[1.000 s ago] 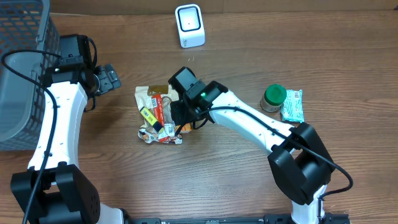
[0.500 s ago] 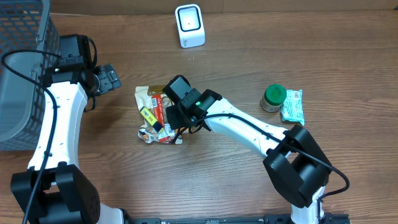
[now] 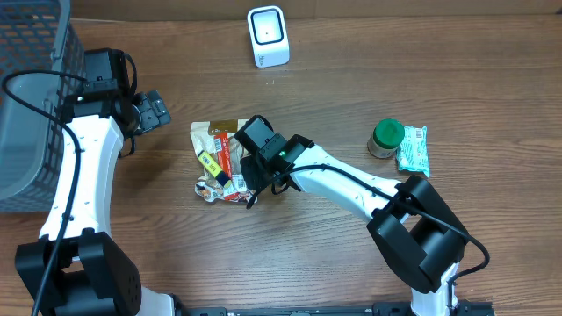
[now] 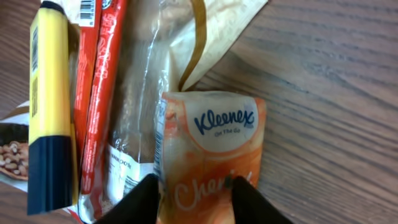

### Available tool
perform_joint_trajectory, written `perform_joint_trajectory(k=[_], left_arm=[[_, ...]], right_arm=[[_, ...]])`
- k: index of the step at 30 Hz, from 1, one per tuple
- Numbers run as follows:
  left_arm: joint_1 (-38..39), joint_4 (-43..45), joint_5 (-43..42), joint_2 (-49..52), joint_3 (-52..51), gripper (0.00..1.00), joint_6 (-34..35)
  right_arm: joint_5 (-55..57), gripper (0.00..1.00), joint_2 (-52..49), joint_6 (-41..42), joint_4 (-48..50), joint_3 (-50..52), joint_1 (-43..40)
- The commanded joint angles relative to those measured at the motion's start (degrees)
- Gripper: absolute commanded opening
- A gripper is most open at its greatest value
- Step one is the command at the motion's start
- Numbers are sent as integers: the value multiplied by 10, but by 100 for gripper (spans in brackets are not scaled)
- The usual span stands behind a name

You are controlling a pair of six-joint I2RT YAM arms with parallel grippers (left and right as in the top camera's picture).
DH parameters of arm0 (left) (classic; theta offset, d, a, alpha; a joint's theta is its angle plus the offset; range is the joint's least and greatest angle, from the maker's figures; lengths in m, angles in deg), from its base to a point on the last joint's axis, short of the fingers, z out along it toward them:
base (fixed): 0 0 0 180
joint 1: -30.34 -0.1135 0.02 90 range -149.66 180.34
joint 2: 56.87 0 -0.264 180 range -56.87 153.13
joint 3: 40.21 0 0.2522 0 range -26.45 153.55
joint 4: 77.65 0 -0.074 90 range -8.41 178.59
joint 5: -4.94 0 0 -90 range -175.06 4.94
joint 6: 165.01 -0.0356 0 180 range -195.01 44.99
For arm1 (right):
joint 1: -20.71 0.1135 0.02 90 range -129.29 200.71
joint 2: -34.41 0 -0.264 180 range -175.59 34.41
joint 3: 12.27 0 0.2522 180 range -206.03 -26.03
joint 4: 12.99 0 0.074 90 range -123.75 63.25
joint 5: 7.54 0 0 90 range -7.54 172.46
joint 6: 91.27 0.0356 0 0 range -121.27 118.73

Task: Scan the item barcode
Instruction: 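Lower the right gripper and grasp the orange Kleenex pack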

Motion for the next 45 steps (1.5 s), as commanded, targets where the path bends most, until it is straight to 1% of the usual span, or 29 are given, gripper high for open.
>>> perform_joint_trajectory(k=[1,7,12,16,18,20,23,24,27,31,36,45], left_arm=[[0,1,-2,-9,8,100,-11],[0,1,-3,-9,8,100,-11],[0,1,-3,-9,8,100,-11],[0,1,-2,-9,8,100,-11],[0,1,-3,-9,8,100,-11],[0,1,-2,-9,8,100,-11],[0,1,-3,-9,8,100,-11],[0,1,-3,-9,8,100,-11],[0,1,-2,-9,8,100,-11],[0,1,-3,-9,8,100,-11],[0,1,-3,-9,8,100,-11],[0,1,-2,-9,8,100,-11]], right_arm=[[10,35,-3,1,3,2,3],[22,34,-3,1,0,2,0],[19,15,-3,1,1,2,-3],[15,9,-3,1,1,2,-4],[16,10,-3,1,1,2,-4],[16,24,-3,1,1,2,-4],[31,33,-3,1,7,1,-11],[35,34,-3,1,9,1,-15],[35,34,-3,1,11,1,-32],[14,25,-3,1,-1,1,-50],[-30,26,-3,1,-6,2,-54],[-41,27,-3,2,-23,2,-54]])
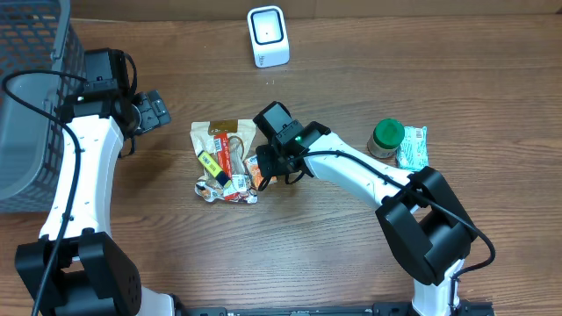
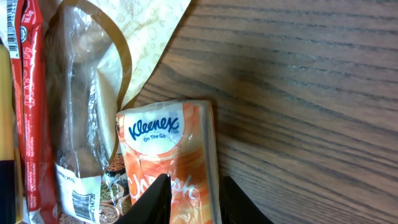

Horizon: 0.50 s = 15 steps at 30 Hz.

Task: Scan the item barcode
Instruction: 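Lower the right gripper and grasp the orange Kleenex pack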

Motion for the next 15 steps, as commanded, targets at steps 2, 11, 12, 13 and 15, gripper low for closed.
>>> perform_joint_trajectory(k=[2,11,12,13,15], left_arm=[[0,1,-3,-9,8,100,-11],[0,1,-3,-9,8,100,-11],[0,1,-3,-9,8,100,-11],[0,1,-2,-9,8,100,-11],[0,1,-3,-9,8,100,-11]], right_arm=[[-10,27,-3,1,0,3,3],[-10,33,-3,1,35,40,3],[-10,34,-3,1,42,45,3],[-10,34,-3,1,52,52,3],[-10,34,-3,3,65,62,3]])
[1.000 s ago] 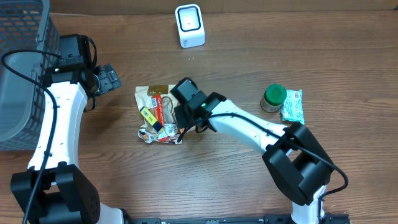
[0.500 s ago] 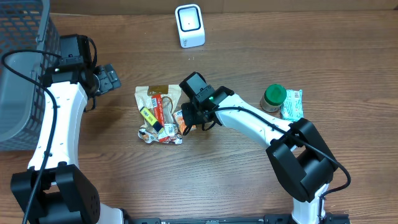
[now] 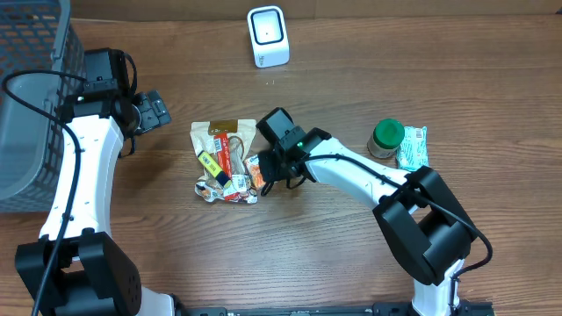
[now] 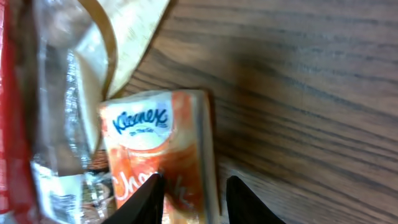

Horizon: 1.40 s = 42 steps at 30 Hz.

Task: Scan the item barcode
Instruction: 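Lower the right gripper and grasp the orange Kleenex pack, then lift the Kleenex pack and rotate it upright with the right gripper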

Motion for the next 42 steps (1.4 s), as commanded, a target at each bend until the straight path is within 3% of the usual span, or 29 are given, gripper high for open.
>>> perform_joint_trajectory(k=[1,10,14,16,19,31,42], left_arm=[[0,1,-3,-9,8,100,-11],[0,1,-2,-9,8,100,-11],[0,1,-2,-9,8,100,-11],[0,1,-3,-9,8,100,-11],[0,1,-3,-9,8,100,-11],[0,1,-3,-9,8,100,-11],[0,1,-2,-9,8,100,-11]], right_arm=[[-1,34,-3,3,17,19,3],[-4,33,-3,18,25,30,2],[-11,18,-3,18,24,30,2],[-23,5,-2,18,22,29,0],[-61,4,7,17,18,28,-14],[-321,4,77,10,-21,28,-153],[-643,4,78,-148,-26,28,-228]])
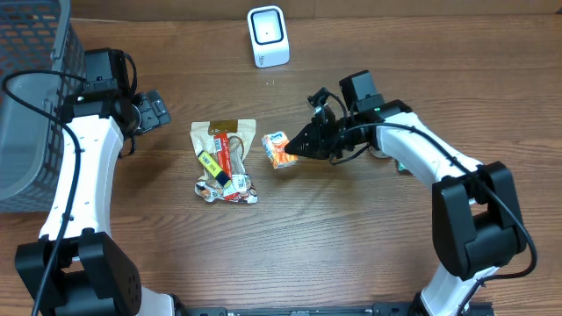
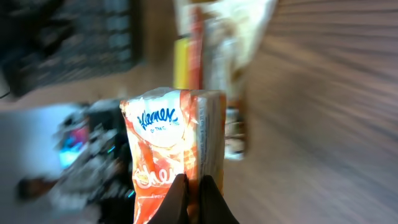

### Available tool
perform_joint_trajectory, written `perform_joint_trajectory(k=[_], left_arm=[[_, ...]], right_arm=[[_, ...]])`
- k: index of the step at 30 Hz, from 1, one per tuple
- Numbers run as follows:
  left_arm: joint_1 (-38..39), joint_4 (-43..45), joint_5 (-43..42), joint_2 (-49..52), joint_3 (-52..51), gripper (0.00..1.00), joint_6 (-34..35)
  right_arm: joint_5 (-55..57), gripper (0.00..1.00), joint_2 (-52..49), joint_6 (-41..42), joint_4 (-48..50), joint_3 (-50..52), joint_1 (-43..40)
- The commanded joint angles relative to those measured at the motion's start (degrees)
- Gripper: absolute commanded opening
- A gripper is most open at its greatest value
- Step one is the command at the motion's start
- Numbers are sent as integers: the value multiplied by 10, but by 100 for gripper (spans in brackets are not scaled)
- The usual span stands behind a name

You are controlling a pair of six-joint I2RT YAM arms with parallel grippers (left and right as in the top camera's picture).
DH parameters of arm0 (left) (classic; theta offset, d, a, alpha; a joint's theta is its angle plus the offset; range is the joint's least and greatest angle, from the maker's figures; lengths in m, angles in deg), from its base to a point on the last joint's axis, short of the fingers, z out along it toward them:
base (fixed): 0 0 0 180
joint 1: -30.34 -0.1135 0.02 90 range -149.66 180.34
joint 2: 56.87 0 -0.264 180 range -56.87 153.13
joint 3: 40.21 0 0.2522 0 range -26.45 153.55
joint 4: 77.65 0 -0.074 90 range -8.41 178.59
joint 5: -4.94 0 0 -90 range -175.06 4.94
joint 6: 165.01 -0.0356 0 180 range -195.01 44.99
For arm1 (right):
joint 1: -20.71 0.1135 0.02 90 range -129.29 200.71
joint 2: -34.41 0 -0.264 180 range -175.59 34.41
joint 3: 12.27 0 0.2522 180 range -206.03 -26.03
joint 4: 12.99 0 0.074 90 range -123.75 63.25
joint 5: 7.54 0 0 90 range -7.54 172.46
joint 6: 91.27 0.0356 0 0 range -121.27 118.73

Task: Scan the item barcode
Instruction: 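Lift the Kleenex pack and rotate it upright with the right gripper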

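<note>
An orange Kleenex tissue pack (image 1: 279, 148) hangs above the table, to the right of the snack pile, pinched at its edge by my right gripper (image 1: 300, 145). In the right wrist view the tissue pack (image 2: 174, 143) stands upright with the right gripper (image 2: 194, 198) shut on its lower edge; that view is blurred. The white barcode scanner (image 1: 268, 36) stands at the far middle of the table. My left gripper (image 1: 156, 111) rests by the basket at the far left; whether it is open cannot be told.
A pile of snack packets with a yellow tube (image 1: 222, 162) lies left of centre. A grey mesh basket (image 1: 31, 96) fills the far left. A green-lidded jar (image 1: 385, 137) and a green packet (image 1: 413, 148) sit at the right, close to my right arm.
My right gripper, then around the tissue pack on the table by the pile, is now shut on it and holds it lifted to the right of the pile. The left arm is unchanged.
My right gripper stood over the pile with its fingers astride the tissue pack. Later the pack lay beside the pile on bare wood, the fingers still either side. Now the gripper is shut on it and holds it off the table, away from the pile.
</note>
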Motion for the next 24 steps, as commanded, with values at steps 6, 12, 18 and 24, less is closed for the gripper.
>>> perform_joint_trajectory(k=[6,12,18,24], left_arm=[[0,2,-2,-9,8,100,-11],[1,2,-3,-9,8,100,-11],[1,2,-3,-9,8,100,-11],[1,2,-3,-9,8,100,-11]], right_arm=[[-264,4,17,-181,-44,2,-21],[-336,4,17,-237,-50,2,-39],[-336,4,17,-233,-32,0,-80],[-336,4,17,-185,-29,-9,-120]])
